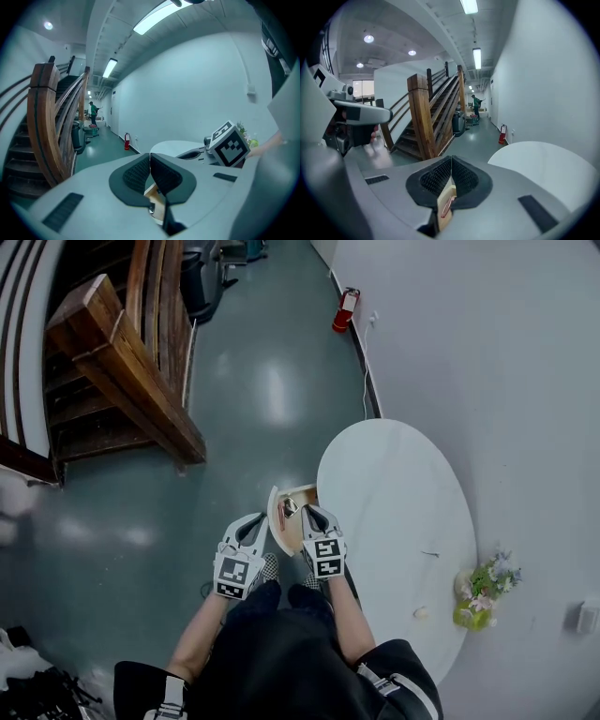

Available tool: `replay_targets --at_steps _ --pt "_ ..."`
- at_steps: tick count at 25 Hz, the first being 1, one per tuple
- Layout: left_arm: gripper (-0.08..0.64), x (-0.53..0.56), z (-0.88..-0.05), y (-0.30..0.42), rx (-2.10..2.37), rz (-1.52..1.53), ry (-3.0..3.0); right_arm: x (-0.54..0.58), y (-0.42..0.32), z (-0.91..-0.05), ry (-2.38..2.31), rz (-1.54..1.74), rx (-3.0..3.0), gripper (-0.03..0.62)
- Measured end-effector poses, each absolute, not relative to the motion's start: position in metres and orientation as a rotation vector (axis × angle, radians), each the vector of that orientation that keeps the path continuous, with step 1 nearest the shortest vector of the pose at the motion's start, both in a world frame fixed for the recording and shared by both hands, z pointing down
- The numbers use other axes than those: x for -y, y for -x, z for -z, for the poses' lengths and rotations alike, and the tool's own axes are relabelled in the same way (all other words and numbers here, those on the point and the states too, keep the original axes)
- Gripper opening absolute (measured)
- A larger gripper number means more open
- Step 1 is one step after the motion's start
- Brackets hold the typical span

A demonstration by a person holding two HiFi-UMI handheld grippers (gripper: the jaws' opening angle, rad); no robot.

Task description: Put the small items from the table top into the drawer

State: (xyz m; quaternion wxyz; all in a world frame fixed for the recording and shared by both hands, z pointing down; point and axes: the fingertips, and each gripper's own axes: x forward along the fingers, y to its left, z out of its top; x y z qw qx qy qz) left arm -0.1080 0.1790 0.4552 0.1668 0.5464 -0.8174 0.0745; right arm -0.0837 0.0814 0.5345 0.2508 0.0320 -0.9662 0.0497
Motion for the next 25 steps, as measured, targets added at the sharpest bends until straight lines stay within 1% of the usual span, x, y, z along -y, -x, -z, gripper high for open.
replay_targets --at_steps 7,13,21,25 --pt "0.021 -0.188 -0.413 0.101 2.390 -0.233 -1.620 -0.081 0.064 -0.467 -0.131 -0.095 2.761 0.032" --pt "0.021 -0.189 -0.390 0.092 2.425 -0.247 -1.668 -0.080 0.027 -0.430 -0.186 -0.063 2.840 0.032" --pt "0.021 -0.193 -0.386 0.079 2.409 -0.175 -1.685 -0.077 -0.019 -0.416 -0.288 -0.092 2.867 0.032" --pt "0.021 -0.195 -0.381 0.074 2.410 -0.186 -1.692 -0.079 -0.028 -0.416 -0.306 -0.111 2.863 0.032"
